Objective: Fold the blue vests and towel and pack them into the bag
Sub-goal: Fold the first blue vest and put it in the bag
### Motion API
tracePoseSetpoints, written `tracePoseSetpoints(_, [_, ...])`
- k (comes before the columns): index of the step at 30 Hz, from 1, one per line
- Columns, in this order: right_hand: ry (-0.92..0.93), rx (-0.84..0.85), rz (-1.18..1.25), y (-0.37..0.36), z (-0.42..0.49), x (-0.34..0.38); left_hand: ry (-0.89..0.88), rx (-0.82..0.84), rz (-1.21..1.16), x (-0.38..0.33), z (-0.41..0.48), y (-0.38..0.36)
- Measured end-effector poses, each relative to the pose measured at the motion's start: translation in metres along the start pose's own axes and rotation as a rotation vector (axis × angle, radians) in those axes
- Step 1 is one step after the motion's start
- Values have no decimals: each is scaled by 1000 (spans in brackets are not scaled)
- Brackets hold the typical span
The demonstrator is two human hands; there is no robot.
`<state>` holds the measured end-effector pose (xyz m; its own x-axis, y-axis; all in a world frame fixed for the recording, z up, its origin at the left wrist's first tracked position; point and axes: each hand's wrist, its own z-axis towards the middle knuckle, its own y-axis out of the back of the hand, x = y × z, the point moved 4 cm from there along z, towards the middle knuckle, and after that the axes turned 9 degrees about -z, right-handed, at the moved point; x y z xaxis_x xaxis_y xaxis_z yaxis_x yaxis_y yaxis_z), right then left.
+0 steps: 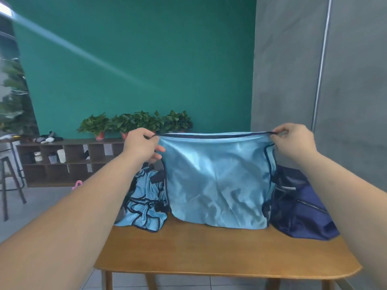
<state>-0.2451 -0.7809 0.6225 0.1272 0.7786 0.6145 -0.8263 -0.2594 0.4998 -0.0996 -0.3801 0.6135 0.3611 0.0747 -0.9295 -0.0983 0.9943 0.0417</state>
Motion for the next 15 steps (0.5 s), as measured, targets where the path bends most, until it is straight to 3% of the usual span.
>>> tracePoseSetpoints(6, [-159, -100, 582, 13, 5, 29, -293, -105, -250, -42, -5, -1])
tracePoseSetpoints(11, [18, -355, 845, 41, 18, 70, -621, -220, -436, -95, -6, -1])
tracePoseSetpoints(15, [176, -541, 837, 51, 44, 92, -755, -289, -513, -126, 15, -6])
